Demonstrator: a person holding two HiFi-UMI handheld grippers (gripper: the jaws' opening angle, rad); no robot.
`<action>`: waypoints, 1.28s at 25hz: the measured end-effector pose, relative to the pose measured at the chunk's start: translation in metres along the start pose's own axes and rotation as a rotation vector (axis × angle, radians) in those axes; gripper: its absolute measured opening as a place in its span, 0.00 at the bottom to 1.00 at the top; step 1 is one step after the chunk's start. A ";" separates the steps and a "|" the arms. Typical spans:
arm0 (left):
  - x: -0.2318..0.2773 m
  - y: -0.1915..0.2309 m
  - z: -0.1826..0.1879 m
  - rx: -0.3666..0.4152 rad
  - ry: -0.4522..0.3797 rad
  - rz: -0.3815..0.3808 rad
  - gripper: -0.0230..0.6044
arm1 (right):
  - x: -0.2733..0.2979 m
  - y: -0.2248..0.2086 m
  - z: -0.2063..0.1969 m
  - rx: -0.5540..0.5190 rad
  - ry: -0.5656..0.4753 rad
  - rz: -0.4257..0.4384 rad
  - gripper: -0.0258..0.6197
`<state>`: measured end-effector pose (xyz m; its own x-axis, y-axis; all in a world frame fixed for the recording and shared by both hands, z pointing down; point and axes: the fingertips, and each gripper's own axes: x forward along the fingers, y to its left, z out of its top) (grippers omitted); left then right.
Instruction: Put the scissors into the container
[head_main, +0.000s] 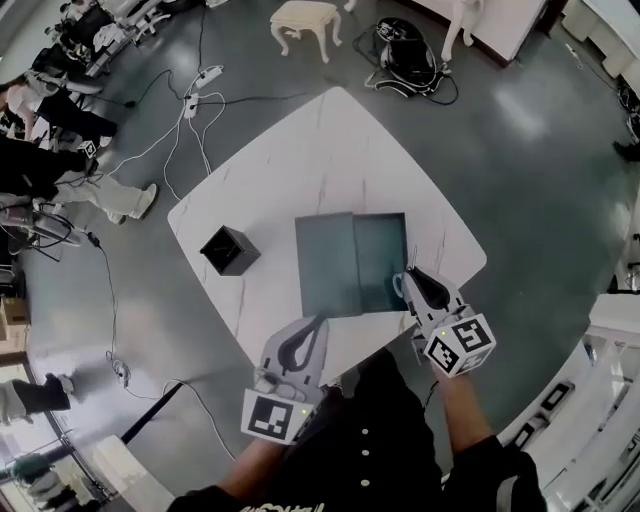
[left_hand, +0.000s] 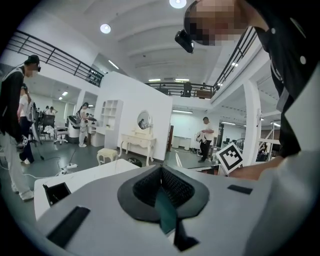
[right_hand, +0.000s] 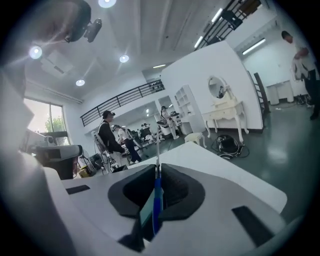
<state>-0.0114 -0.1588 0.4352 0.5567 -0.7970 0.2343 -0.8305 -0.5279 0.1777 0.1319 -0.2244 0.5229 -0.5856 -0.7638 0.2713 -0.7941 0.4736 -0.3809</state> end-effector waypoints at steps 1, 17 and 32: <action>0.002 0.000 -0.004 -0.006 0.009 0.002 0.08 | 0.007 -0.005 -0.007 0.026 0.021 0.005 0.11; 0.028 0.018 -0.049 -0.101 0.131 0.068 0.08 | 0.083 -0.038 -0.103 0.343 0.330 -0.015 0.11; 0.040 0.025 -0.076 -0.144 0.175 0.102 0.08 | 0.109 -0.045 -0.161 0.499 0.543 -0.044 0.12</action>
<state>-0.0085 -0.1811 0.5218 0.4756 -0.7744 0.4174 -0.8782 -0.3905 0.2762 0.0776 -0.2580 0.7122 -0.6557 -0.3918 0.6454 -0.7260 0.0925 -0.6814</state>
